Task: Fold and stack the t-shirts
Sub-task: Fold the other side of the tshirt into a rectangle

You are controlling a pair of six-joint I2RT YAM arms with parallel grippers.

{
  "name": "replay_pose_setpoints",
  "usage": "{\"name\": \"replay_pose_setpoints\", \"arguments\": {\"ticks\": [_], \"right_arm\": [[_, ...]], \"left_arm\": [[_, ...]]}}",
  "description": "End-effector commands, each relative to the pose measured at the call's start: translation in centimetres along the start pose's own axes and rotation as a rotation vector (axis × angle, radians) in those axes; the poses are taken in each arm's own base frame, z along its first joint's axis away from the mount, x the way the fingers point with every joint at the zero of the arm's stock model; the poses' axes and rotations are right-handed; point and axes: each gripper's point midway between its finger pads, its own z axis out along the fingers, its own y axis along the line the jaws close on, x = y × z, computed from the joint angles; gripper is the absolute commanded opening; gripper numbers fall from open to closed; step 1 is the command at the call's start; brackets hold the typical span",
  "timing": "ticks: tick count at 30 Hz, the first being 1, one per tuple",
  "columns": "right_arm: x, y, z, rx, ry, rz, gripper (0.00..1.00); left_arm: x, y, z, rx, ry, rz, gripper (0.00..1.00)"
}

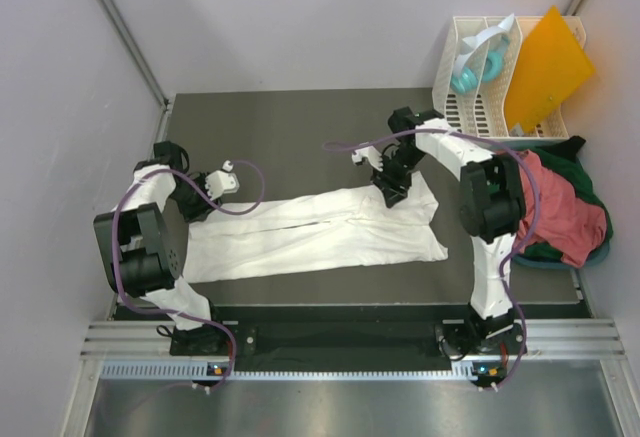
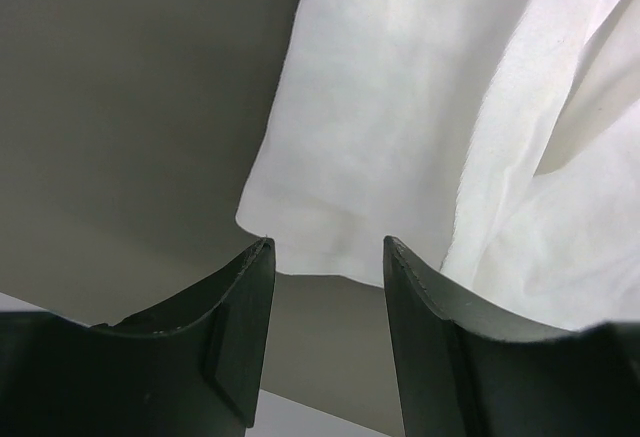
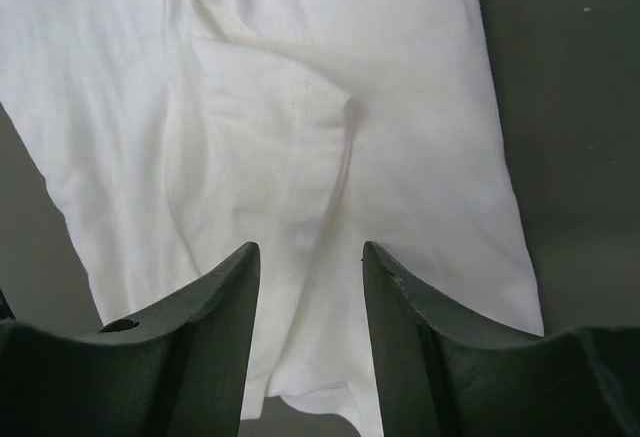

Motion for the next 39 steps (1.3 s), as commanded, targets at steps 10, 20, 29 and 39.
{"name": "replay_pose_setpoints", "arguments": {"ticks": [10, 20, 29, 39], "right_arm": [[-1.1, -1.3, 2.4, -0.009, -0.043, -0.013, 0.45], [-0.8, -1.0, 1.8, -0.009, -0.008, -0.03, 0.0], [-0.7, 1.1, -1.4, -0.003, 0.033, -0.078, 0.0], [-2.4, 5.0, -2.9, -0.047, 0.04, -0.136, 0.0]], "left_arm": [[-0.9, 0.6, -1.1, -0.036, -0.027, 0.014, 0.52], [-0.6, 0.2, -1.0, -0.03, -0.013, 0.022, 0.52], [-0.6, 0.0, -0.5, -0.02, -0.019, 0.017, 0.52], [-0.8, 0.3, -0.4, -0.023, -0.026, 0.03, 0.52]]}}
